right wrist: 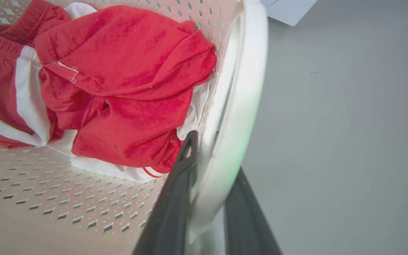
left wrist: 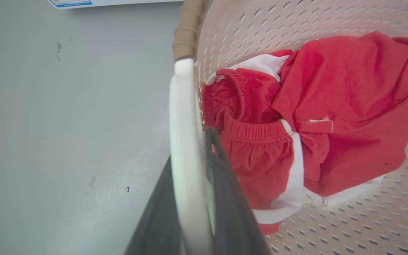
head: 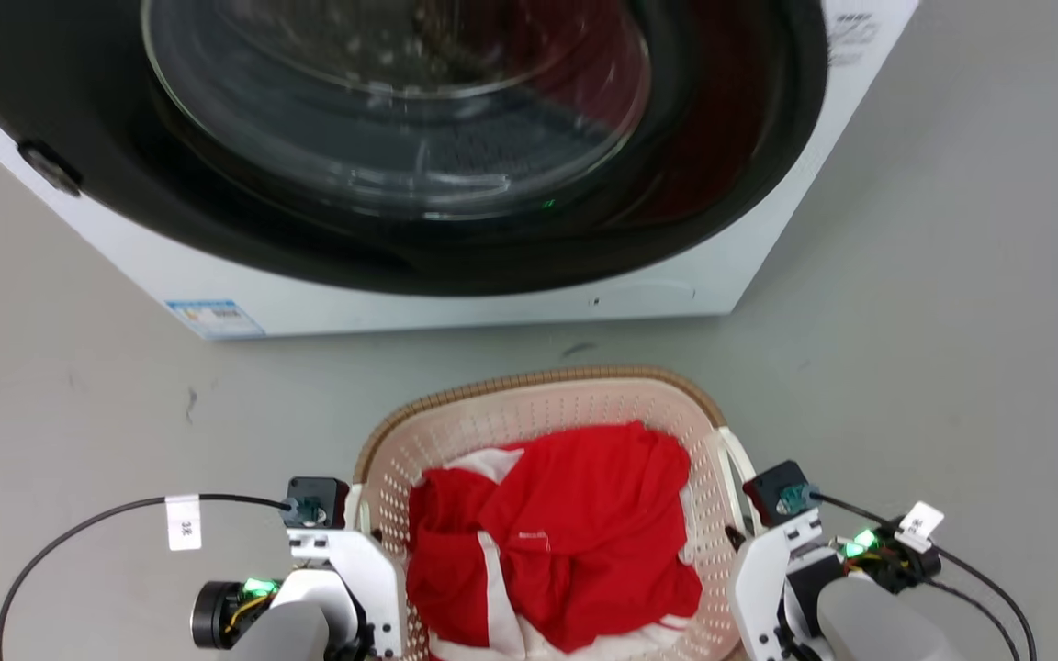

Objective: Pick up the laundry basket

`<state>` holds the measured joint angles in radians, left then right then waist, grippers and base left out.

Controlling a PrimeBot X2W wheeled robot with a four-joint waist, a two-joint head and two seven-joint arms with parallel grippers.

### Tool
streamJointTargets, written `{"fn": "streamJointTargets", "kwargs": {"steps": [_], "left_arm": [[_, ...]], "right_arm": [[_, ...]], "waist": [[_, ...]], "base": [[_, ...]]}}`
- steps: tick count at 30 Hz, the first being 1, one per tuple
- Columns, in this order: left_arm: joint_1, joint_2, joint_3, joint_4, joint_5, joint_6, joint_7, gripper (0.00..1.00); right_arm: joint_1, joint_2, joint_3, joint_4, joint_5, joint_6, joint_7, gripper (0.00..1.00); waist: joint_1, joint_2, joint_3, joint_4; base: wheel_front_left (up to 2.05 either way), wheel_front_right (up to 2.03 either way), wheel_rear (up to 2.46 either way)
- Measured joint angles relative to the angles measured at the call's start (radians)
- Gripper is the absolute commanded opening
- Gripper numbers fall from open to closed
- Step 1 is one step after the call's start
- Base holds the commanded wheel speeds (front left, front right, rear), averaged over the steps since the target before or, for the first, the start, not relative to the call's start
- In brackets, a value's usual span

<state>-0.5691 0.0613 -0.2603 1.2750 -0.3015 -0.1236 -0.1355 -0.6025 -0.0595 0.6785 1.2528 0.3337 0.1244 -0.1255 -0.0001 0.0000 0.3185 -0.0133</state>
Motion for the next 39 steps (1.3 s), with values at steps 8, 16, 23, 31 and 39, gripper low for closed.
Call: {"fn": "streamJointTargets", "kwargs": {"steps": [8, 16, 23, 31, 39], "left_arm": [[0.034, 0.006, -0.088, 0.003, -0.060, 0.000, 0.043, 0.00], [0.066, 0.013, -0.158, 0.002, -0.122, 0.000, 0.094, 0.00], [0.104, 0.020, -0.222, 0.002, -0.172, 0.000, 0.109, 0.00], [0.111, 0.024, -0.266, 0.001, -0.216, 0.000, 0.134, 0.00], [0.120, 0.033, -0.306, -0.009, -0.267, 0.000, 0.158, 0.00]], "right_arm": [[0.050, 0.000, 0.041, 0.012, 0.052, 0.000, 0.039, 0.00], [0.100, 0.002, 0.079, 0.018, 0.097, 0.000, 0.079, 0.00], [0.143, 0.004, 0.112, 0.025, 0.134, 0.000, 0.100, 0.00], [0.159, 0.004, 0.130, 0.030, 0.160, 0.000, 0.101, 0.00], [0.161, 0.004, 0.144, 0.034, 0.178, 0.000, 0.110, 0.00]], "waist": [[0.0000, 0.0000, -0.115, -0.009], [0.0000, 0.0001, -0.206, -0.013], [0.0000, 0.0000, -0.288, -0.018], [0.0000, 0.0001, -0.319, -0.013], [0.0001, 0.0000, -0.320, -0.007]], "base": [[0.00, 0.00, 0.00], [0.00, 0.00, 0.00], [0.00, 0.00, 0.00], [0.00, 0.00, 0.00], [0.00, 0.00, 0.00]]}}
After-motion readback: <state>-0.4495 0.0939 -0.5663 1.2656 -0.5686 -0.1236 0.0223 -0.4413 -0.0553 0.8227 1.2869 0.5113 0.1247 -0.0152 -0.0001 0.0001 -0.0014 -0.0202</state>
